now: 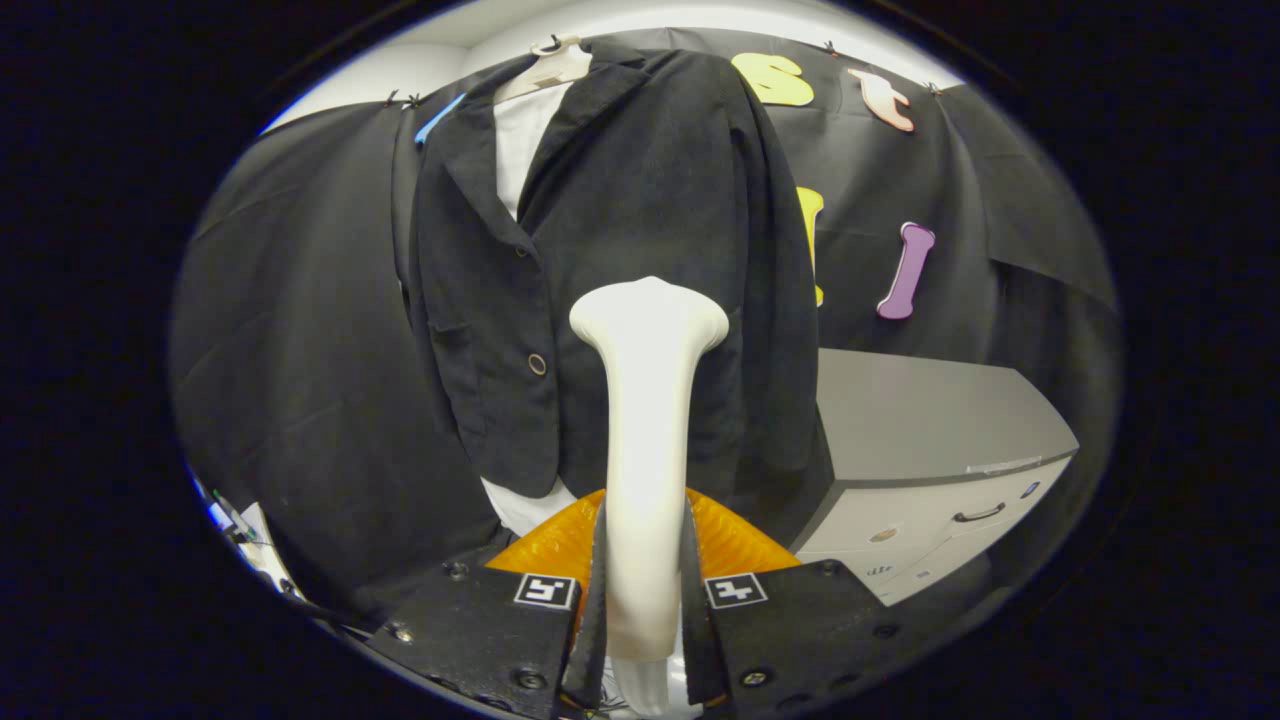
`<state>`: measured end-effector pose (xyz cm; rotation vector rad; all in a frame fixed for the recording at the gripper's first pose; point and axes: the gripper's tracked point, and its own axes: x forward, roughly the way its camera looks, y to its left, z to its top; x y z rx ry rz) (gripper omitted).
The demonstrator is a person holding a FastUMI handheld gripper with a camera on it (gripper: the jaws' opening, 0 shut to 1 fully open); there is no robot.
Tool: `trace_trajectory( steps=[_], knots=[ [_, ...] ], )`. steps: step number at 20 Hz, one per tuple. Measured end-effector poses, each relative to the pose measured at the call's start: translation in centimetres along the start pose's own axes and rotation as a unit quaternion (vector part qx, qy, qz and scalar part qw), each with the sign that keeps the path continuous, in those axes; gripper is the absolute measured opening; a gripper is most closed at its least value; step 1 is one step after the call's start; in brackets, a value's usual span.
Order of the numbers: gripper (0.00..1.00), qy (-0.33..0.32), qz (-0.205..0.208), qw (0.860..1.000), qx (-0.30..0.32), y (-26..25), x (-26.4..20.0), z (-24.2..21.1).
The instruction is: Iron the clothes twice with a garment steamer, once on the left side and once on the right side.
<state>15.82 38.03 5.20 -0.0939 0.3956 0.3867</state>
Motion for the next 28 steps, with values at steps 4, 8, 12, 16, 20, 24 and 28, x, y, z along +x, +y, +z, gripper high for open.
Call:
trace_trajectory(
  steps=[4, 8, 12, 16, 20, 24, 28],
  knots=[
    [0.34, 0.015, -0.001, 1.0, -0.002, -0.1, 0.6, -1.6],
    [0.34, 0.028, -0.001, 1.0, -0.004, -0.1, 1.2, -3.3],
    [0.34, 0.045, 0.002, 0.999, -0.01, -0.1, 1.8, -4.8],
    [0.34, 0.064, 0.005, 0.998, -0.012, 0.1, 2.7, -6.8],
    [0.34, 0.08, 0.005, 0.997, -0.013, 0.0, 3.3, -8.6],
    [0.34, 0.082, 0.005, 0.997, -0.007, -0.1, 3.5, -9.0],
    [0.34, 0.075, 0.006, 0.997, -0.001, 0.1, 2.9, -8.4]
  ],
)
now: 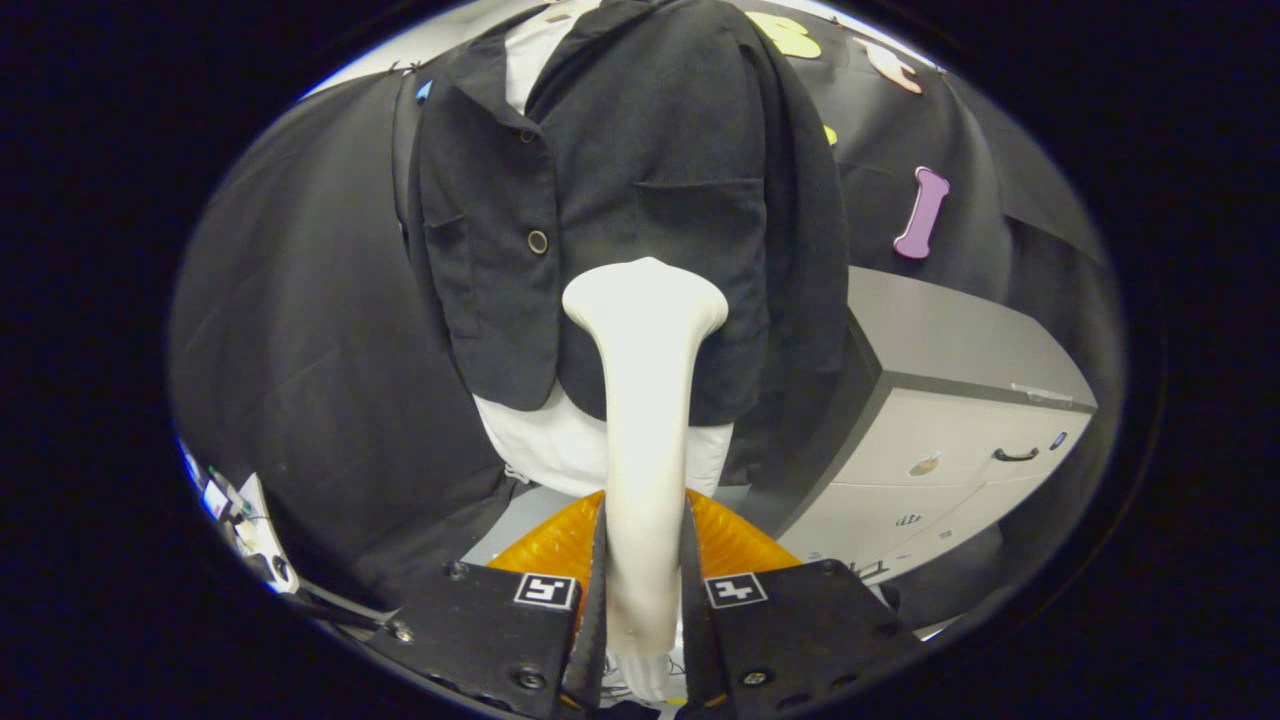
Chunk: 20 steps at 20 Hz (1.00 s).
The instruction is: Iron the clothes twice with a garment steamer, once on the left side and once on the right side.
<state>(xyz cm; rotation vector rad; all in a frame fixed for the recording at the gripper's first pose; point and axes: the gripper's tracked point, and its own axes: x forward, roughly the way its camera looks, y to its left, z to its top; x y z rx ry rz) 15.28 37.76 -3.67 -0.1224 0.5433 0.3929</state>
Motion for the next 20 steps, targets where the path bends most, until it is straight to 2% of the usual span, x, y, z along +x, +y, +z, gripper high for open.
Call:
trace_trajectory(
  steps=[9, 15, 20],
  knots=[
    [0.34, -0.069, 0.007, 0.998, 0.005, 2.5, -5.4, 5.2],
    [0.34, -0.123, 0.04, 0.992, -0.009, 7.5, -9.5, 10.3],
    [0.34, -0.171, 0.073, 0.982, -0.033, 12.7, -11.1, 15.1]
  ],
)
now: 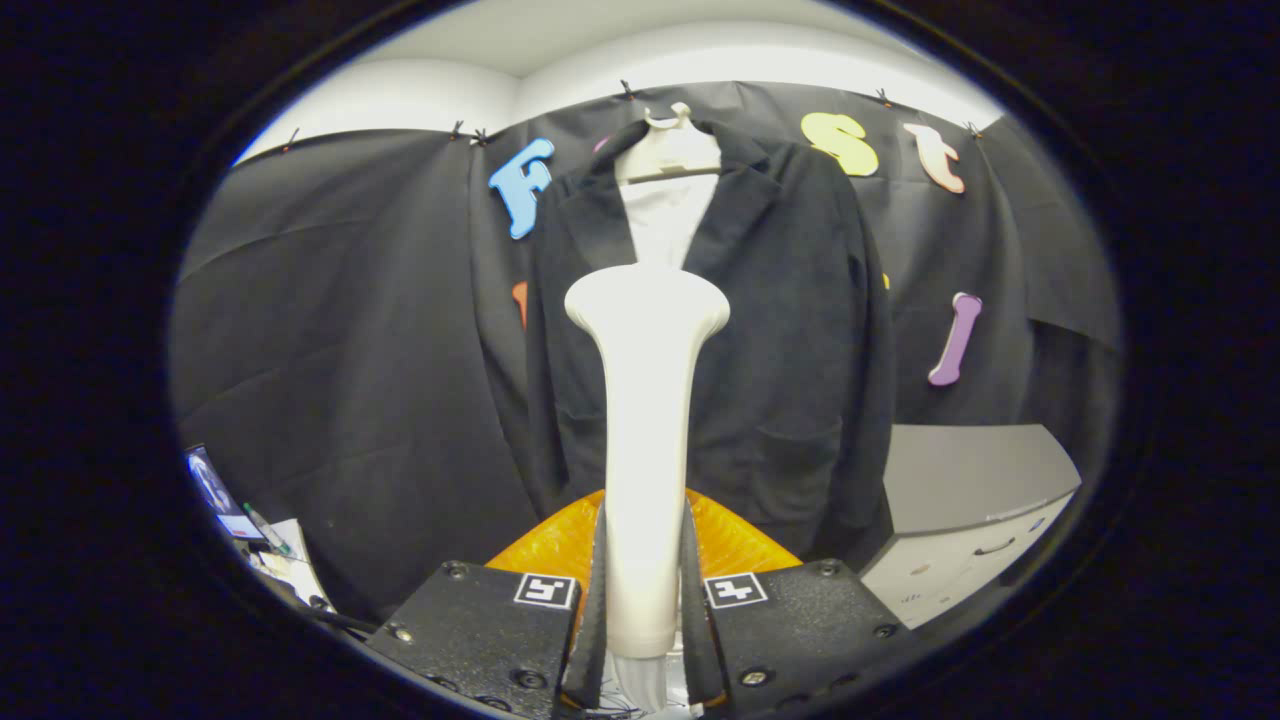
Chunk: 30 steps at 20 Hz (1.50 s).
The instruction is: Iron the clothes twice with a garment steamer, once on the left side and once on the right side.
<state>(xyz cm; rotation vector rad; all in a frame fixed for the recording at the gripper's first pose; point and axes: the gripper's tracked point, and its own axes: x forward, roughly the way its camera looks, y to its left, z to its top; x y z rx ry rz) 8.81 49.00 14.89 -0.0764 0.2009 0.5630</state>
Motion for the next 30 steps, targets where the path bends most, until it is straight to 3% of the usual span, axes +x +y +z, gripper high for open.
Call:
trace_trajectory(
  steps=[8, 16, 22, 30],
  knots=[
    [0.34, -0.046, 0.049, 0.997, -0.024, 7.1, 3.0, 6.7],
    [0.34, -0.067, 0.044, 0.996, -0.042, 8.9, 8.2, 10.8],
    [0.34, -0.05, 0.036, 0.997, -0.047, 8.3, 10.8, 9.8],
    [0.34, -0.031, 0.033, 0.997, -0.055, 7.6, 11.1, 7.2]
  ],
)
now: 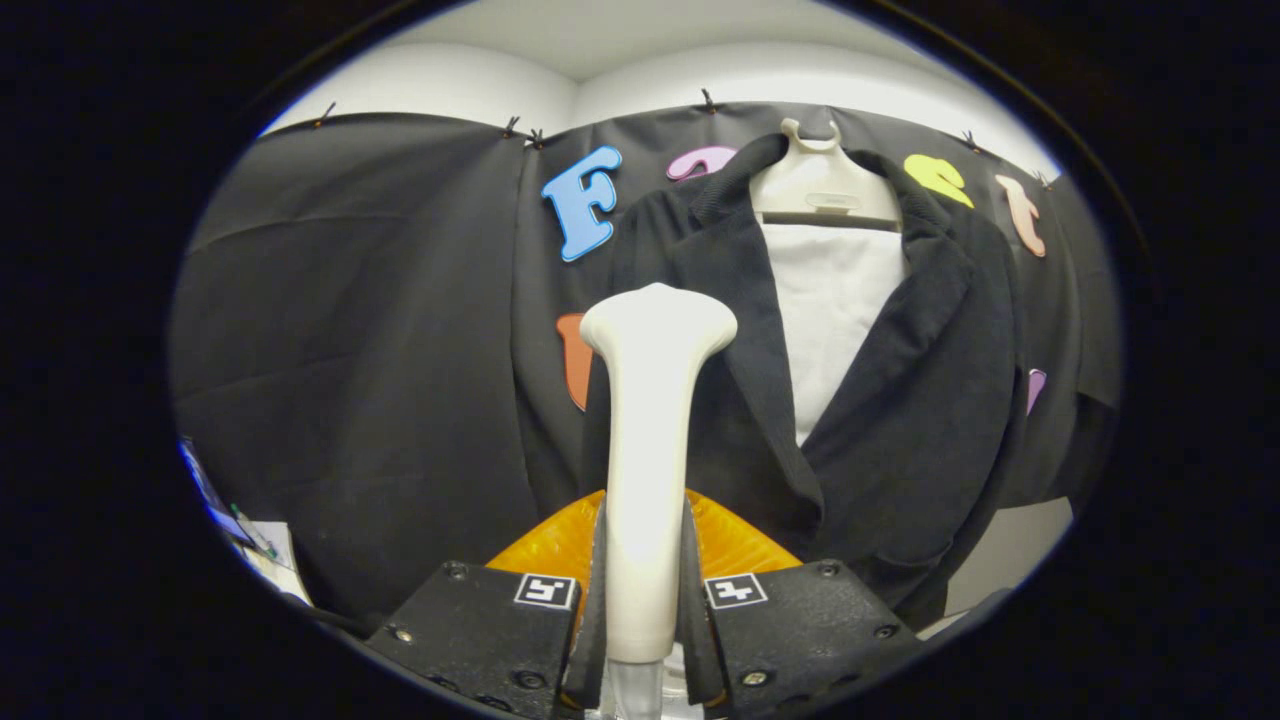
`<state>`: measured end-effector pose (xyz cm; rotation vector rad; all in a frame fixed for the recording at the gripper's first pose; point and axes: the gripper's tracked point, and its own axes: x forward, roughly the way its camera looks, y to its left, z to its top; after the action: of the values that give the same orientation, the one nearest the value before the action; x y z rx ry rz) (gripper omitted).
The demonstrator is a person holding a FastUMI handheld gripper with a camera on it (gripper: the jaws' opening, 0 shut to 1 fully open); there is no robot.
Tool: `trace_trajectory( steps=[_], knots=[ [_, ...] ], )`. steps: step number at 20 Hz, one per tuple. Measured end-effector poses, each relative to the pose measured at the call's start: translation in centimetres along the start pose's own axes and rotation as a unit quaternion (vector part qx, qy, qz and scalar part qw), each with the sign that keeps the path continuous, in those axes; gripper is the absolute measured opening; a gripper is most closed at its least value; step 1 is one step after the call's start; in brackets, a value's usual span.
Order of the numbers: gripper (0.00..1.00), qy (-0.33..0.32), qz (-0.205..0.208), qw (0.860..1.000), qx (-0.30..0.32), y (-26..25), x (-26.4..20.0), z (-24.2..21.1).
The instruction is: Iron the clothes twice with a garment steamer, once on the left side and once on the right side.
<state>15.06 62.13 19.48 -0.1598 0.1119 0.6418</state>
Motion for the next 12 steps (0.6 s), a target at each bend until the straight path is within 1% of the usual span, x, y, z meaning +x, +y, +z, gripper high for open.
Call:
trace_trajectory(
  steps=[12],
  knots=[
    [0.34, 0.043, 0.005, 0.999, 0.007, -0.6, -1.0, -4.6]
  ],
)
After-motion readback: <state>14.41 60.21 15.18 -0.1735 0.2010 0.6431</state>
